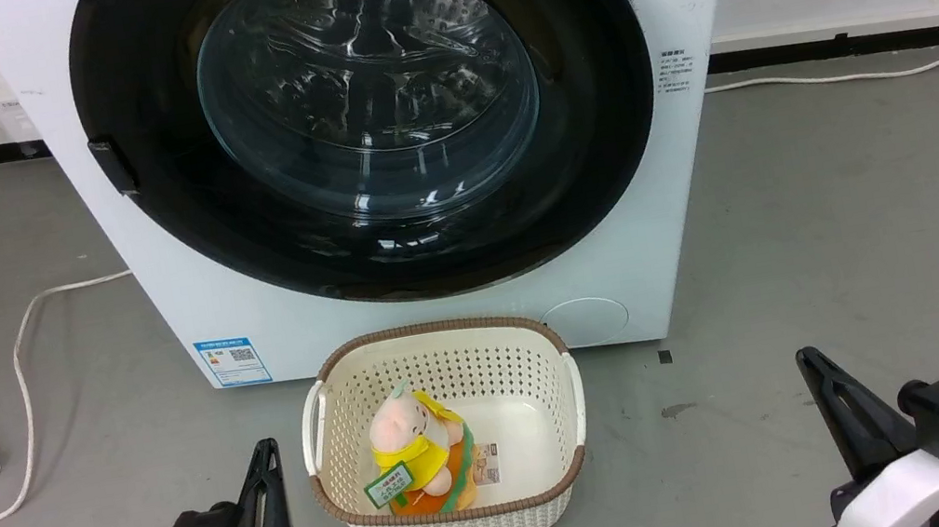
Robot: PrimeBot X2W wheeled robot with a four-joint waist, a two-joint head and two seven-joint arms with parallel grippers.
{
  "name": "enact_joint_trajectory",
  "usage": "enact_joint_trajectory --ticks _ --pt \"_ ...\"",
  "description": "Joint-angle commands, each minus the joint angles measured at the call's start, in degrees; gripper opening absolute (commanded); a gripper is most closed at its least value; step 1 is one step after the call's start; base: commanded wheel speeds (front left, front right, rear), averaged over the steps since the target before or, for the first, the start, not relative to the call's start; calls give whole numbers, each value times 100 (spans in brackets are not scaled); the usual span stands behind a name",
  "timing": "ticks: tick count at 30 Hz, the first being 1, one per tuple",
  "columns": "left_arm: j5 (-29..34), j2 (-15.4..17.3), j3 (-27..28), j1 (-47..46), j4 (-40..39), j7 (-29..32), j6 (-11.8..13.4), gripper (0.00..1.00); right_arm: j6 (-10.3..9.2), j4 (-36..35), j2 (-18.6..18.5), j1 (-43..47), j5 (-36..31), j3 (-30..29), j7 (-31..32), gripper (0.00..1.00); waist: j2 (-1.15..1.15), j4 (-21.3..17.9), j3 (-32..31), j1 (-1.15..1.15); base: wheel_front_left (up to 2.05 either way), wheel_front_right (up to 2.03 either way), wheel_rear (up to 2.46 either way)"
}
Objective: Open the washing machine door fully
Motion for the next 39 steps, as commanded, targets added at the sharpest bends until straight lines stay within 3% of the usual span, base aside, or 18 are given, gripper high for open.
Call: enact_joint_trajectory --ticks 1,39 --pt "66 6 15 -58 -29 6 -25 0 -2 -37 32 -49 -37 -9 7 0 0 -2 1 -1 0 0 0" --pt "139 9 112 -88 -116 137 -75 0 -4 -83 55 -79 -86 -16 140 0 0 -45 22 -1 0 0 0"
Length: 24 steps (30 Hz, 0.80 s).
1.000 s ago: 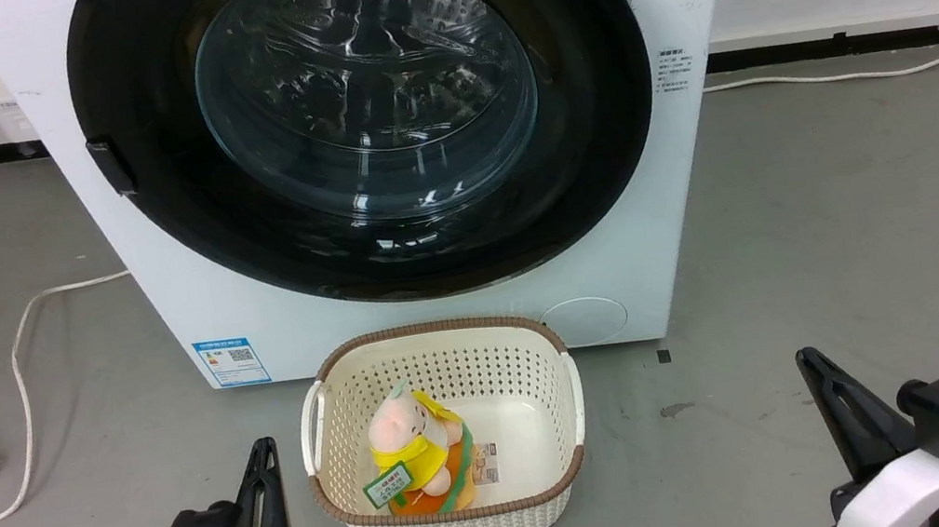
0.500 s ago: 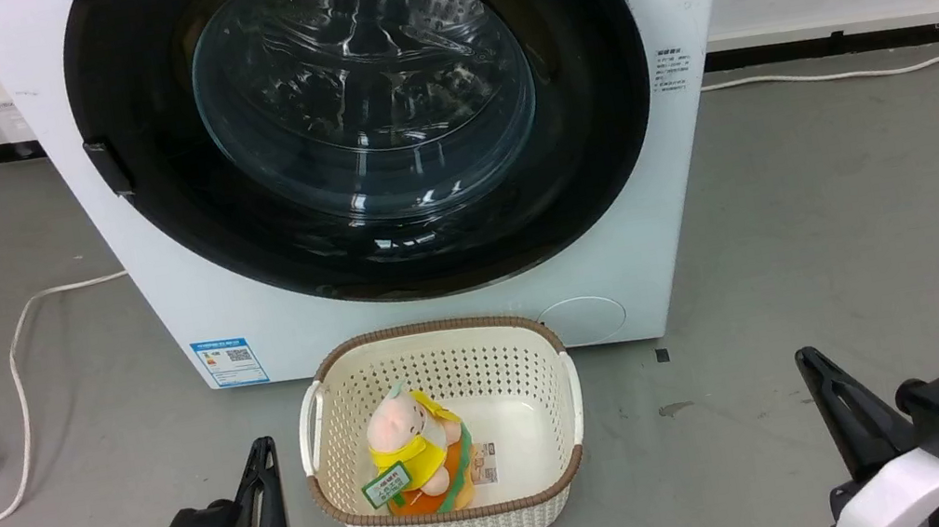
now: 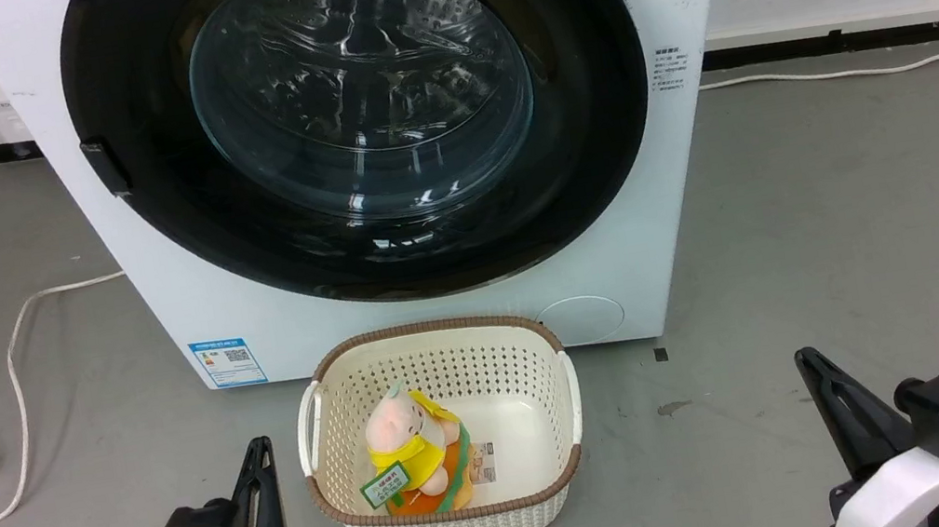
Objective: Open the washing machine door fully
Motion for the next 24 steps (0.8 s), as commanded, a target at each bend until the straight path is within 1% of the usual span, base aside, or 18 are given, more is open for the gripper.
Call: enact_joint_trajectory --ticks 1,20,21,24 --pt "43 9 36 -86 -30 27 -26 0 -4 -33 39 -75 -38 -13 11 0 0 -1 1 0 0 0 0" --pt "52 9 49 -90 -41 43 -32 0 -4 -39 42 -79 -44 -14 28 0 0 -7 3 0 0 0 0" --pt "37 1 49 -1 -19 41 -2 100 0 -15 12 -4 -1 -3 23 100 0 -7 3 0 0 0 0" --pt "36 0 48 2 -14 39 3 100 1 -12 10 1 6 4 21 100 0 -7 3 0 0 0 0"
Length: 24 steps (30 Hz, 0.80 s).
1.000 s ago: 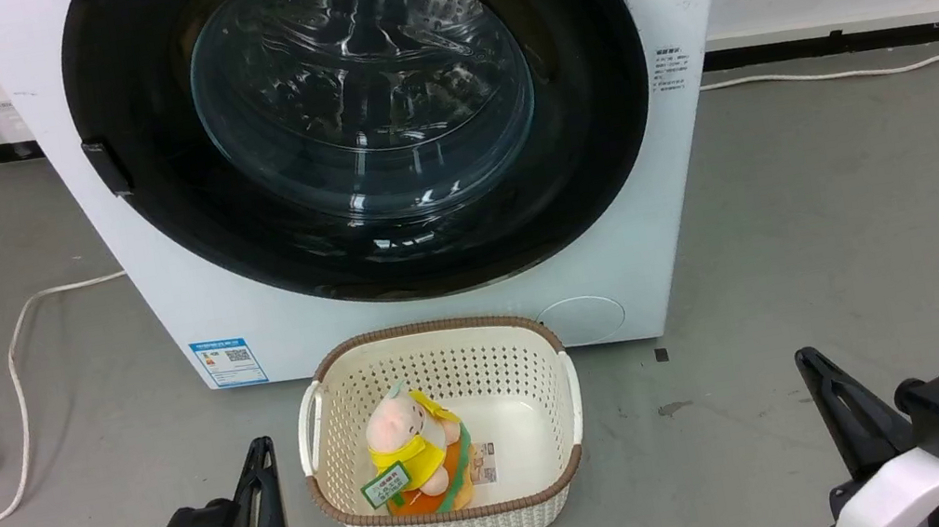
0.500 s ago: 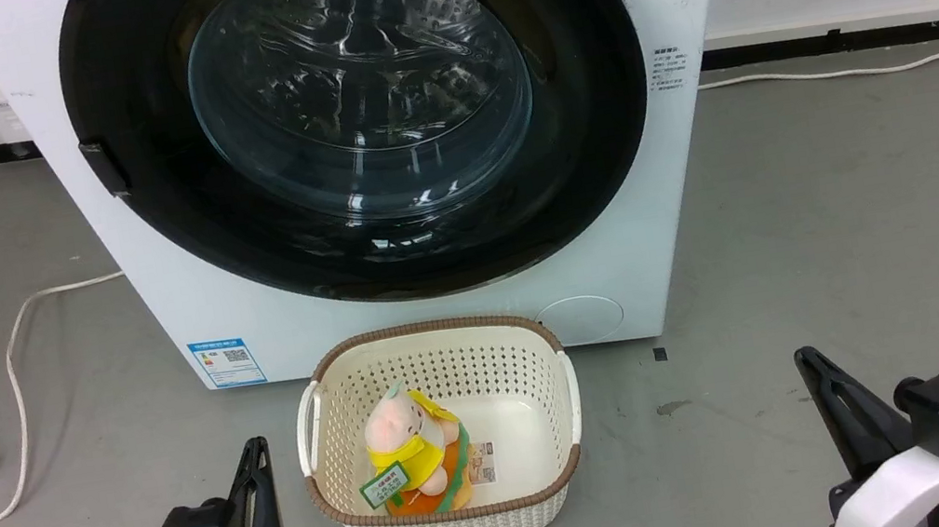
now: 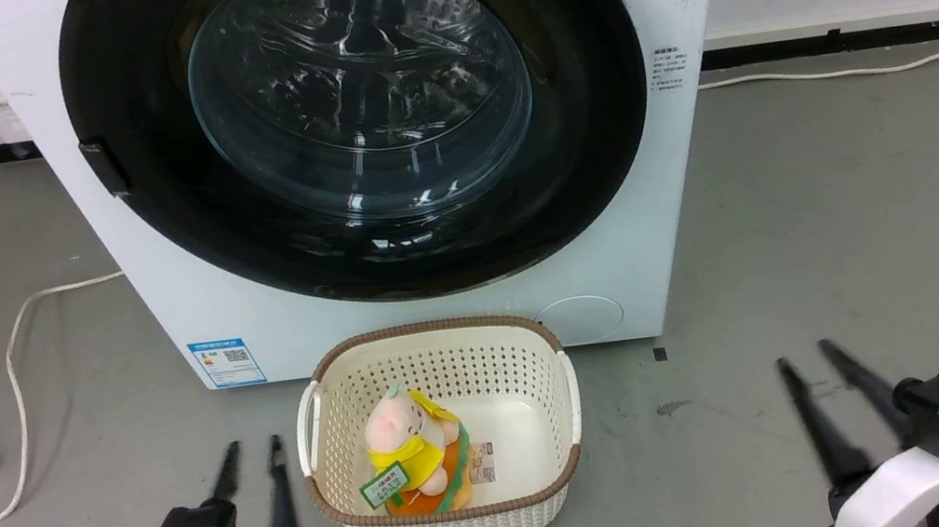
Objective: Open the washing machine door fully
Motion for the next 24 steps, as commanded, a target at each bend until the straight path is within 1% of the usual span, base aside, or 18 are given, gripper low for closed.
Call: enact_joint_trajectory --ticks 1,16,24 --pt "-1 0 0 0 2 -3 1 100 0 2 0 1 5 1 -3 100 0 0 0 0 0 0 0" --pt "-56 1 -178 -27 69 -178 105 100 -1 17 -26 -28 236 -60 -178 100 0 48 48 0 0 0 0" --pt "-93 2 -304 -91 79 -274 184 100 -1 85 -141 -190 690 -56 -233 100 0 123 153 0 0 0 0"
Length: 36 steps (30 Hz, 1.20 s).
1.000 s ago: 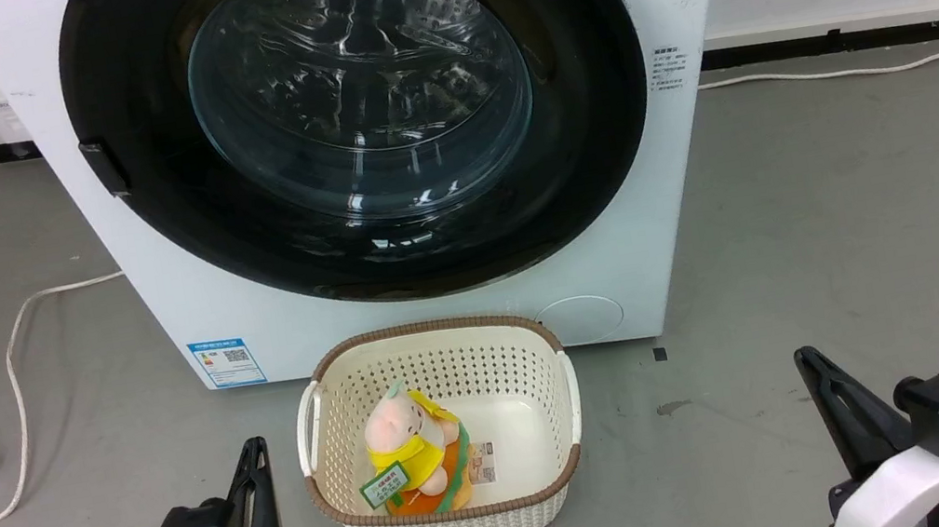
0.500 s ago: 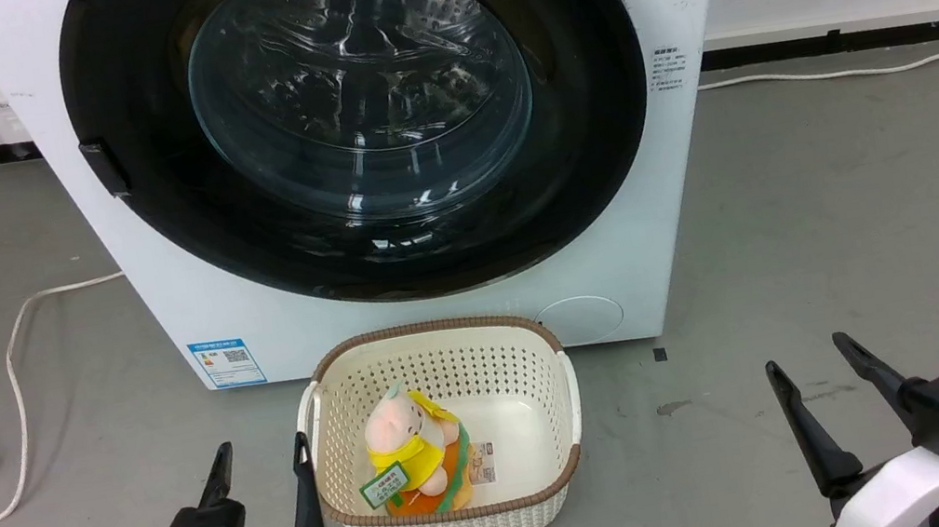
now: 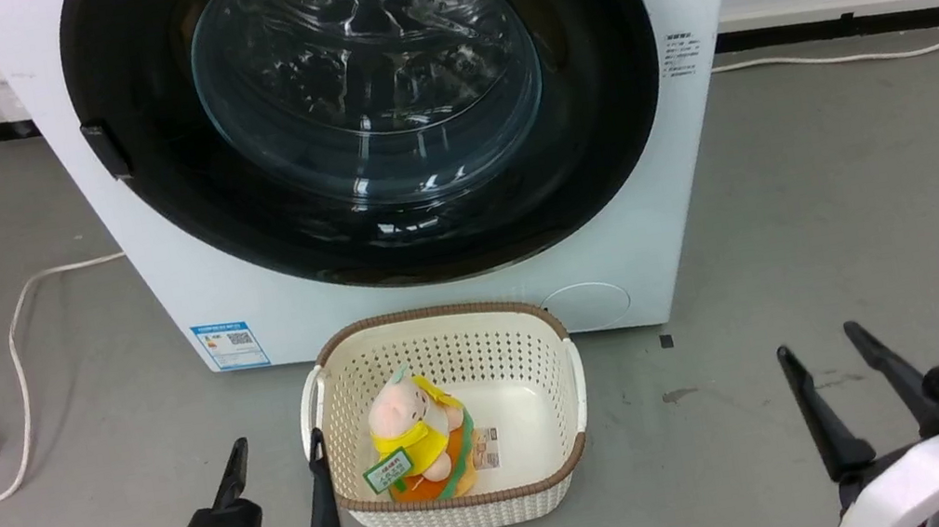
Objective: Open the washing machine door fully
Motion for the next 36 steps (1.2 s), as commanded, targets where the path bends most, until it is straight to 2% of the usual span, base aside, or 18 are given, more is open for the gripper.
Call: enact_joint_trajectory --ticks 1,16,17,18,19,20,29,36 --pt "-47 2 -43 -99 15 -62 45 100 -1 6 -79 -170 190 -17 -21 100 0 26 40 0 0 0 0" --pt "-159 3 -357 -311 -14 -241 267 100 -2 60 -385 -863 1546 -223 145 100 0 252 412 0 0 0 0" --pt "-166 3 -380 -327 -17 -253 285 100 -2 76 -401 -926 1628 -241 170 89 0 272 438 0 0 0 0" --pt "-169 3 -403 -342 -18 -265 302 100 -2 95 -416 -991 1707 -256 197 32 0 292 463 0 0 0 0" --pt "-169 3 -403 -342 -18 -265 302 100 -2 95 -416 -991 1707 -256 197 32 0 292 463 0 0 0 0" --pt "-172 3 -428 -357 -19 -277 317 100 -2 119 -430 -1058 1782 -270 223 0 0 313 487 0 0 0 0" --pt "-231 4 -627 -470 -27 -385 446 100 -2 586 -452 -1755 2569 -475 567 0 0 480 688 0 0 0 0" --pt "-267 4 -777 -566 -59 -468 552 100 -2 1434 -504 -2603 3275 -709 1023 0 0 581 891 0 0 0 0"
